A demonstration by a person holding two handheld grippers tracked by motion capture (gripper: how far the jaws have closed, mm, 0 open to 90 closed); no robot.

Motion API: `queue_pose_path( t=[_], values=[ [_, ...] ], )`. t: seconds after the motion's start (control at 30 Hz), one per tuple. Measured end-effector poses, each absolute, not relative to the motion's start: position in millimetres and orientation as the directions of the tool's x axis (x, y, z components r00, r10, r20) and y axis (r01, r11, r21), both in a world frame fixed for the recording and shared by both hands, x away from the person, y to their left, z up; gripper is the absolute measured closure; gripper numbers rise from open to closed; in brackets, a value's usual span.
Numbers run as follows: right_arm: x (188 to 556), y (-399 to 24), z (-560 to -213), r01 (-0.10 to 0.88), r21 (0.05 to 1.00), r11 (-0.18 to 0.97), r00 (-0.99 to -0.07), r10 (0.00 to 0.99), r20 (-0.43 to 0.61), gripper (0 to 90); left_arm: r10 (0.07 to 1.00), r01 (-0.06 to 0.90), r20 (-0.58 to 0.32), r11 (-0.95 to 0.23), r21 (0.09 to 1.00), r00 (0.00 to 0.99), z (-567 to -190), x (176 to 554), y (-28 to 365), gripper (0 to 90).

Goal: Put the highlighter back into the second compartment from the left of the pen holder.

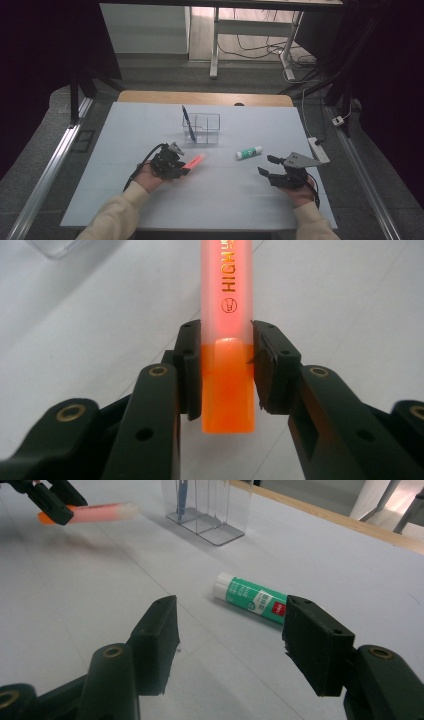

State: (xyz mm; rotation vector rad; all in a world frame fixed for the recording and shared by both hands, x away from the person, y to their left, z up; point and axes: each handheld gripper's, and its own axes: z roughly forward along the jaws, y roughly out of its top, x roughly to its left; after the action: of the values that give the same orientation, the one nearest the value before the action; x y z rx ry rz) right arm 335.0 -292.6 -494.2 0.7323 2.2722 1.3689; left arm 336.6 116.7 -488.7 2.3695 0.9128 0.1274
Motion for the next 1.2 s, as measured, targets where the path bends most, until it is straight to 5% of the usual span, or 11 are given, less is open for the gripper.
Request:
queue_pose_path(
  t=[1.2],
  values=[
    [333.3,-210.9,-481.2,0.102,0.823,0.559,-0.899,0.406,-0.165,38.1,0.448,0.447,-0.136,-0.720,0.531,0.883,-473.9,346.6,72.1,66.7]
  ],
)
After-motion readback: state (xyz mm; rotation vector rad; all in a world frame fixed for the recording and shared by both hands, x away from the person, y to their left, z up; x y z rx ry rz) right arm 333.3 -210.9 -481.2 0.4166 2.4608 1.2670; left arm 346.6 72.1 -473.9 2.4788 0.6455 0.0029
